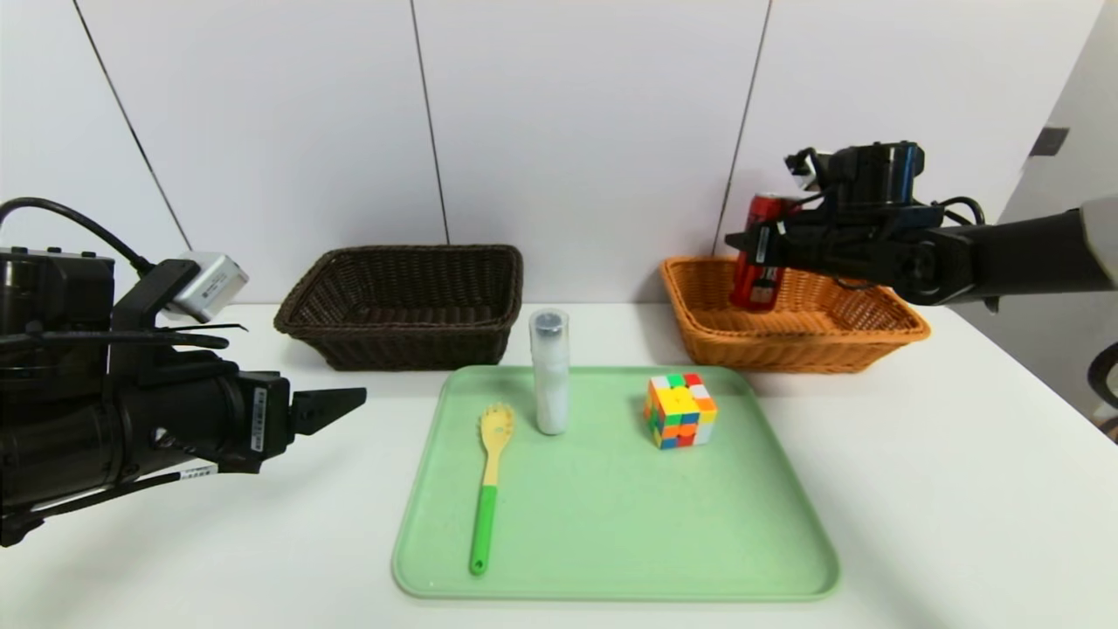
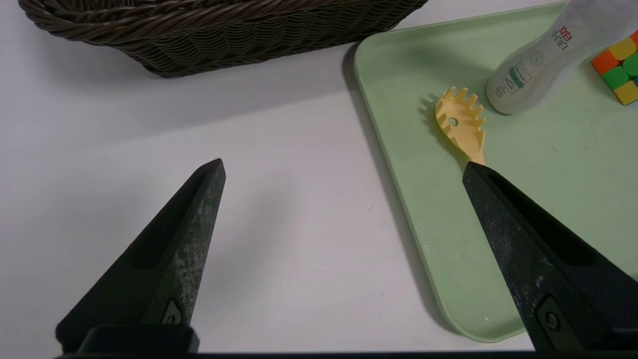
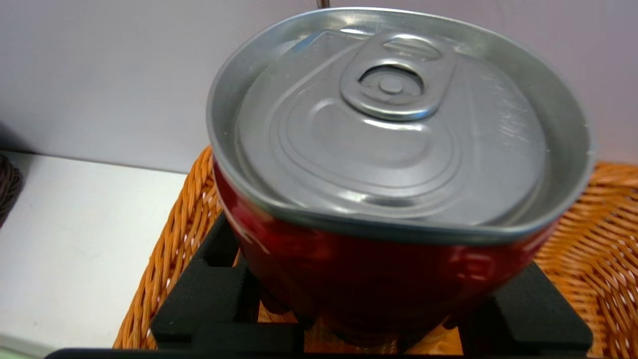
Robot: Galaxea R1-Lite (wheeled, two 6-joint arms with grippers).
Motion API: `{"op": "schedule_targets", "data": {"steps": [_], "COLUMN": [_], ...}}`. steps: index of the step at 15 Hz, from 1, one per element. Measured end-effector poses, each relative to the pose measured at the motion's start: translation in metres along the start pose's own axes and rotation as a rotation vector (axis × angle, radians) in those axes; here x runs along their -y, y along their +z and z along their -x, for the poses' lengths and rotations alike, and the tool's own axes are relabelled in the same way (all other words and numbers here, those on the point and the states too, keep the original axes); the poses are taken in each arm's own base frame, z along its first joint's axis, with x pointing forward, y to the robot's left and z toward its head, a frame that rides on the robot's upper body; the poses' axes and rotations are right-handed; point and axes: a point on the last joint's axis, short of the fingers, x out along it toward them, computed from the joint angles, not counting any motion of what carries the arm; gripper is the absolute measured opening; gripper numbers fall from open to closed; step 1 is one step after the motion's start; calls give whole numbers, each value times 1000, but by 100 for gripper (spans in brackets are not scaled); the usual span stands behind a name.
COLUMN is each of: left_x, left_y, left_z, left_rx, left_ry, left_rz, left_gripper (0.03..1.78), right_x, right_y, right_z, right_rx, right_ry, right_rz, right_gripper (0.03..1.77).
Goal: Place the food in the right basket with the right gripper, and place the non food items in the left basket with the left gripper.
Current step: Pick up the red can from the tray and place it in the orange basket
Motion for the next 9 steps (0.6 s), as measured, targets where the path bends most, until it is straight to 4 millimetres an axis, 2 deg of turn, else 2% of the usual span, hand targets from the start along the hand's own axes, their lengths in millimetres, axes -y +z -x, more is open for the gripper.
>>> {"op": "schedule_targets", "data": {"steps": [3,9], "left_x": [0,0], "left_y": [0,0], "left_z": [-1,-1], "left_rx": [-2,-3], "left_ry": [0,0], "left_rz": [-1,-1], "left_gripper": [169,169], "right_x": [-1,-4], "right_y": [-5,-21], "right_z": [-11,-21], "right_rx": [73,40], "right_ry": [-12,-6], "right_rz": [9,9], "right_gripper": [100,100]}}
